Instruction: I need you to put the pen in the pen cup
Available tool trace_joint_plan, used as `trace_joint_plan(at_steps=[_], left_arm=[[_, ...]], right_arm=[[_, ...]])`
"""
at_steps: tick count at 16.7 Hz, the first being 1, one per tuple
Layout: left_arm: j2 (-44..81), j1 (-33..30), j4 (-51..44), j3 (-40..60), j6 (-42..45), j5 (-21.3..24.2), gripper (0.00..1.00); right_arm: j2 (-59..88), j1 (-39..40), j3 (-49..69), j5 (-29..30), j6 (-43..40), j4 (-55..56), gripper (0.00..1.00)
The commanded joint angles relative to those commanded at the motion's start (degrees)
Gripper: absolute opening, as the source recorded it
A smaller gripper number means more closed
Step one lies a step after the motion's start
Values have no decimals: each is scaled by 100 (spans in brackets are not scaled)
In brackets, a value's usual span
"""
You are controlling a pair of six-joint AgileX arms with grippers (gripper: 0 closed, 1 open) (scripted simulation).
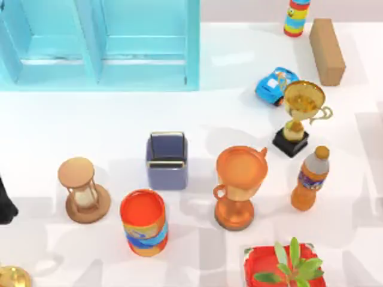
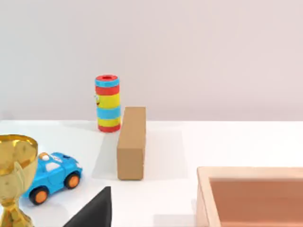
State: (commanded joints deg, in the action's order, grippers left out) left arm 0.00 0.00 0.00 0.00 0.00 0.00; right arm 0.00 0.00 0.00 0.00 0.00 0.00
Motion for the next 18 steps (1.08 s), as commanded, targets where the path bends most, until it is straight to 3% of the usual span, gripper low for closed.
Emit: trace_joint_plan(at_steps=[4,8,14,18], left_arm=[[99,90,-49,406,-80,167,100],[1176,627,-492,1441,-493,1024,100],[4354,1865,-1602,3835,-1388,2585,100],[7072,2738,-2417,5381,-2003,3244,100]], right_arm=[[0,0,0,0,0,0,100],[0,0,0,0,0,0,100],[0,0,0,0,0,0,100],[0,0,0,0,0,0,100]])
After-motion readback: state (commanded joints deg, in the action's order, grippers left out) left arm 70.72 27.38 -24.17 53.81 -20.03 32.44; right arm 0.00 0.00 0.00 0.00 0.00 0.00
